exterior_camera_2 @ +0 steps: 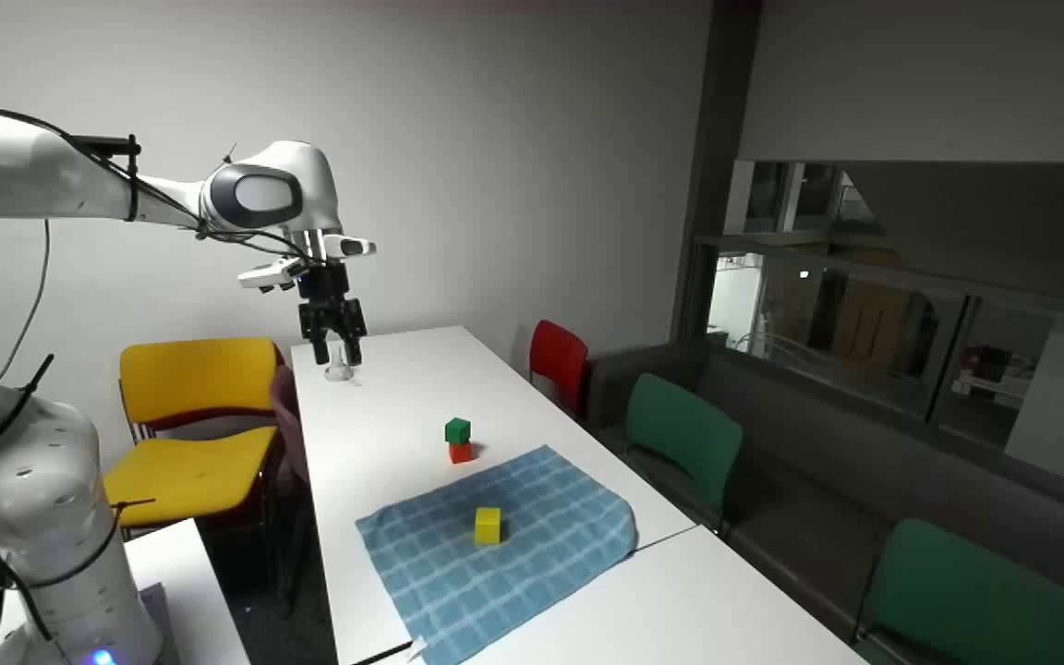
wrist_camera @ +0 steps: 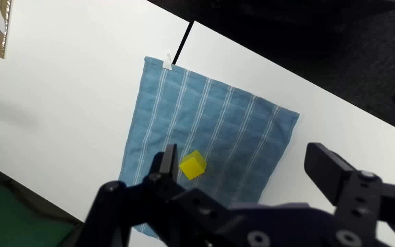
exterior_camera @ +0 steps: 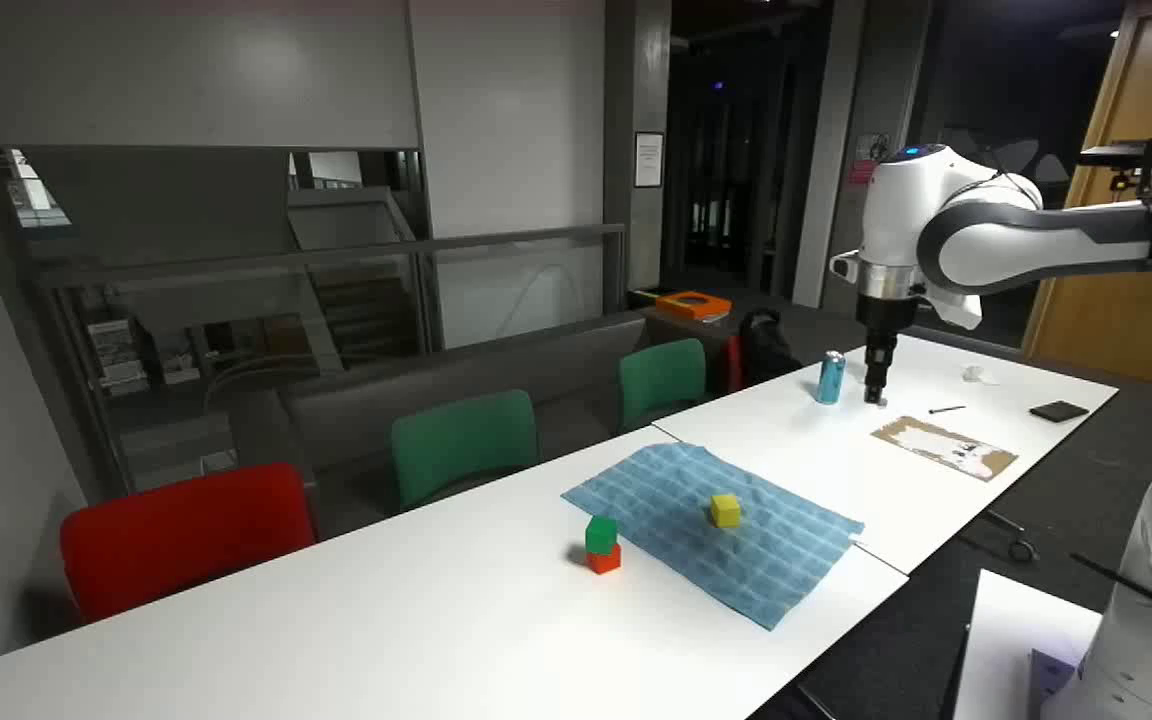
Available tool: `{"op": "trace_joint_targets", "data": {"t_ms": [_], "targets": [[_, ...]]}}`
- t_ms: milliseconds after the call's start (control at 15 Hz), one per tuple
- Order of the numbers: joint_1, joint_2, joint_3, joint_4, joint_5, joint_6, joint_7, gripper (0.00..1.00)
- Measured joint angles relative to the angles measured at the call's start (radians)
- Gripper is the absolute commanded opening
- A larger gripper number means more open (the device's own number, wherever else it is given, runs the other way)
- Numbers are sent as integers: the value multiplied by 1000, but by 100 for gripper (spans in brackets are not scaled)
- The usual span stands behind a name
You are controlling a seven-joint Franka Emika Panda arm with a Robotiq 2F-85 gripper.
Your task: Pull the blue towel from underneath the yellow block, place the towel over the yellow block
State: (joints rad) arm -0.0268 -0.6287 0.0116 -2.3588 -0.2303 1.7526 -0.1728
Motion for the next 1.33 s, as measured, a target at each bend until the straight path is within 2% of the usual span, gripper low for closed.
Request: {"op": "trace_joint_targets", "data": {"t_ms": [933, 1067, 1333], "targets": [[2, 0, 0, 0, 0, 0, 1, 100], [16, 1, 1, 1, 2, 36, 9, 100], [62, 18, 38, 7, 8, 219, 64, 100]]}}
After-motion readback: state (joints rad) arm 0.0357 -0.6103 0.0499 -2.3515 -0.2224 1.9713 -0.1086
